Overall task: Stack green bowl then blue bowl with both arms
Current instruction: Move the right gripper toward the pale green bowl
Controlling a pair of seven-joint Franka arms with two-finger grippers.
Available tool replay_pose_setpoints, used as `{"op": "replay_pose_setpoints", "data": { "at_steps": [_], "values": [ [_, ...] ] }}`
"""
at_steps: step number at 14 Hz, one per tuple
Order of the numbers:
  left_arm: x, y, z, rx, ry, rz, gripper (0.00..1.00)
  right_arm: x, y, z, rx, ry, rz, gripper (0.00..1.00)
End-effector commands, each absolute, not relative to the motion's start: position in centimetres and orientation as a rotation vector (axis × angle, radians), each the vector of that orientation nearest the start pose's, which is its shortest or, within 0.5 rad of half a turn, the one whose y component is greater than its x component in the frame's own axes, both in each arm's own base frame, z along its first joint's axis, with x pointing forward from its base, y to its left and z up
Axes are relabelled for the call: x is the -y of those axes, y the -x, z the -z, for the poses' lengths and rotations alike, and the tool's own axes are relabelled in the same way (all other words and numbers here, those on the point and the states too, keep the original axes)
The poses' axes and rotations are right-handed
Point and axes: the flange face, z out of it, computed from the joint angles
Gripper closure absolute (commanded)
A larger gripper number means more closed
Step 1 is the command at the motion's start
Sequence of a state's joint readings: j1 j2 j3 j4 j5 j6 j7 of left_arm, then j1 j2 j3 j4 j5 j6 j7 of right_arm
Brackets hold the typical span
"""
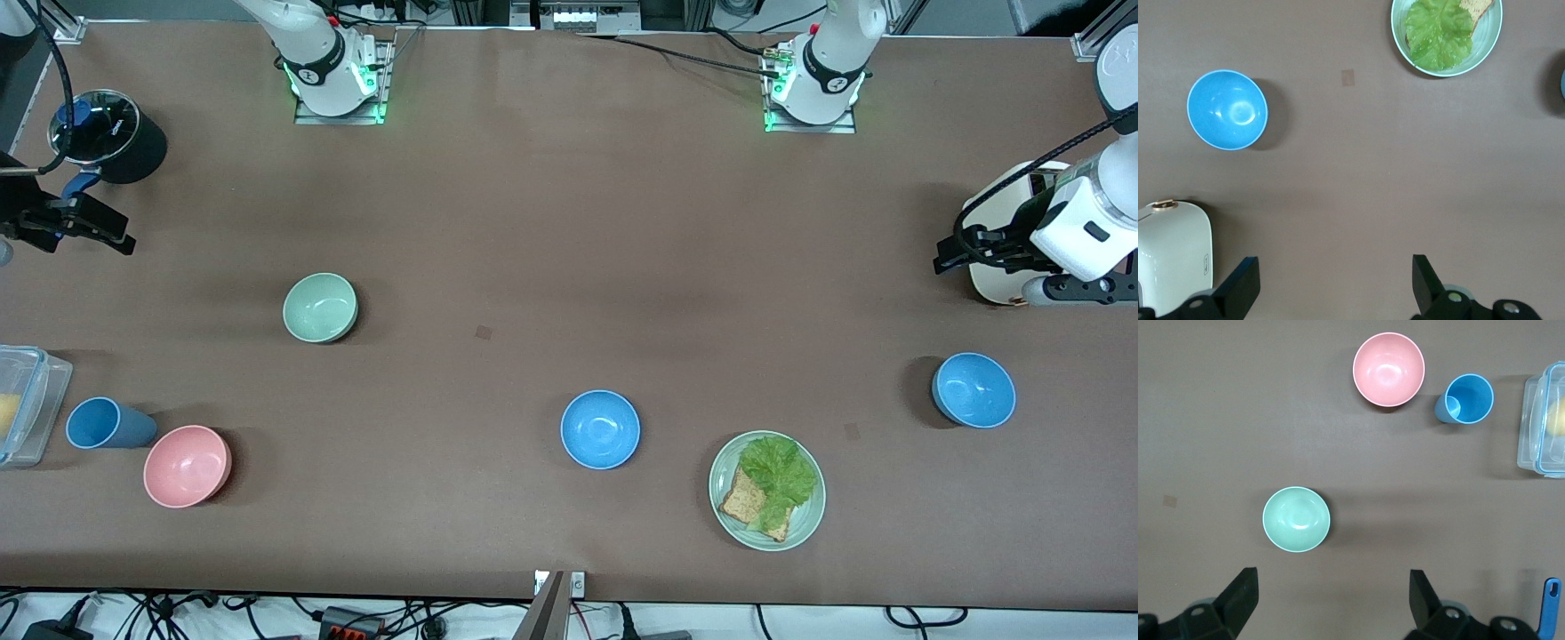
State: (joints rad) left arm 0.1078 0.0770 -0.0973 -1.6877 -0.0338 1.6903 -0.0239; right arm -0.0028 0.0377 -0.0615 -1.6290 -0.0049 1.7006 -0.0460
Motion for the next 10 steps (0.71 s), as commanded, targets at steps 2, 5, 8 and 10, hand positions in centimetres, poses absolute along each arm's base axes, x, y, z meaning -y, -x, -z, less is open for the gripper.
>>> {"op": "replay_pose_setpoints", "data": {
  "at_steps": [2, 5, 8, 10],
  "values": [
    [-0.4, -58.3, -54.0, 0.050, 3.164, -0.138, 0.00, 3.7, -56.7, -59.0, -0.034, 3.154, 0.055, 0.00],
    [-0.5, -58.3, -53.9, 0.055, 3.165, -0.141, 0.00, 3.7, -56.8, -58.9, -0.039, 3.152, 0.050, 0.00],
    [-0.6, -58.1, -53.9, 0.069, 3.165, -0.158, 0.00, 3.7, -57.8, -57.0, -0.033, 3.161, 0.013, 0.00],
    [-0.5, -57.9, -53.9, 0.079, 3.163, -0.177, 0.00, 3.7, -59.2, -53.2, -0.033, 3.162, -0.084, 0.00]
  ]
}}
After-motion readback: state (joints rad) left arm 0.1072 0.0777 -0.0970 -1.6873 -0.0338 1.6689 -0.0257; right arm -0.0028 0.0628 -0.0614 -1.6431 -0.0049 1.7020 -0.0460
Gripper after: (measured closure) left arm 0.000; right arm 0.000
